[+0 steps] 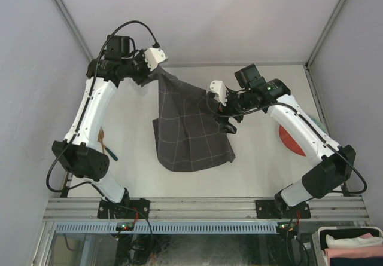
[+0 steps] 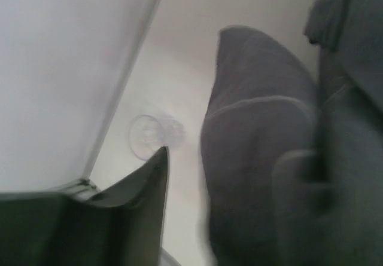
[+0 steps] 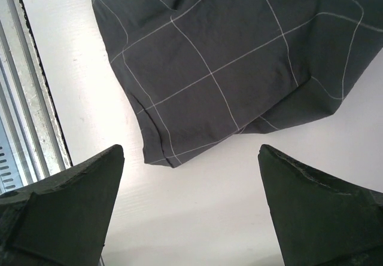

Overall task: Set the dinner table for one person
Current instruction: Flatten out the napkin at the center of the board.

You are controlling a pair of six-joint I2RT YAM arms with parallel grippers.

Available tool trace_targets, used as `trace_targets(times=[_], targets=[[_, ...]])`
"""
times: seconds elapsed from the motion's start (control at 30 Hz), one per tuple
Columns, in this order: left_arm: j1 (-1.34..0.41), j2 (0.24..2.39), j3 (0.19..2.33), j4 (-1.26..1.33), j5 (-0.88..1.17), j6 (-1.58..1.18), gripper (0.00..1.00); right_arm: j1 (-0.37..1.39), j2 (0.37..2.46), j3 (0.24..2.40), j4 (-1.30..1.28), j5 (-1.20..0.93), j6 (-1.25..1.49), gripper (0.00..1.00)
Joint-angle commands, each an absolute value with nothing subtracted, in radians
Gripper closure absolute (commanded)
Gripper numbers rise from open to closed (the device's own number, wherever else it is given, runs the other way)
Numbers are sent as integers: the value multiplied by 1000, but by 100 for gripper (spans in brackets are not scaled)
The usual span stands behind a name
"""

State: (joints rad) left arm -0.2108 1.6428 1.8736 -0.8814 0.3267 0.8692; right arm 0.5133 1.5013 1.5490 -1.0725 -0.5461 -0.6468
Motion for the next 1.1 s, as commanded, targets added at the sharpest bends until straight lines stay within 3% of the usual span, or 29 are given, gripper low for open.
trace_targets(times=[0.0,0.03,0.07,0.1,0.23,0.47,0.5,0.53,0.57,0.6,0.67,0.7,0.77,0.83,1.07], targets=[[-199,1719,1944,-1117,470,839,90,520,1493,1562,-1039,-550,-643,6],[-199,1718,1937,-1114,463,831,97,520,1497,1564,-1037,-550,-642,6],[-198,1711,1926,-1110,456,827,95,520,1501,1568,-1034,-553,-641,6],[-199,1699,1906,-1092,448,824,80,520,1505,1570,-1029,-556,-640,6],[-199,1636,1817,-995,399,812,2,520,1536,1588,-1003,-565,-639,5],[-199,1641,1960,-1108,360,848,0,516,1594,1629,-993,-577,-671,5],[-198,1632,1964,-1118,360,852,4,516,1601,1630,-988,-577,-674,5],[-199,1624,1959,-1130,368,864,38,515,1608,1633,-982,-580,-676,5],[-199,1613,1948,-1125,373,867,84,515,1616,1635,-974,-582,-675,5],[-198,1599,1923,-1103,370,849,98,513,1624,1641,-967,-584,-674,5],[-199,1573,1868,-1058,362,831,100,512,1640,1655,-962,-593,-671,5],[-201,1565,1845,-1039,356,823,88,513,1645,1660,-956,-597,-669,5],[-201,1564,1833,-1031,347,814,31,513,1653,1667,-951,-604,-667,5],[-200,1573,1838,-1029,337,803,2,511,1659,1673,-957,-607,-675,5],[-210,1582,1849,-1041,333,788,0,494,1710,1739,-954,-692,-671,5]])
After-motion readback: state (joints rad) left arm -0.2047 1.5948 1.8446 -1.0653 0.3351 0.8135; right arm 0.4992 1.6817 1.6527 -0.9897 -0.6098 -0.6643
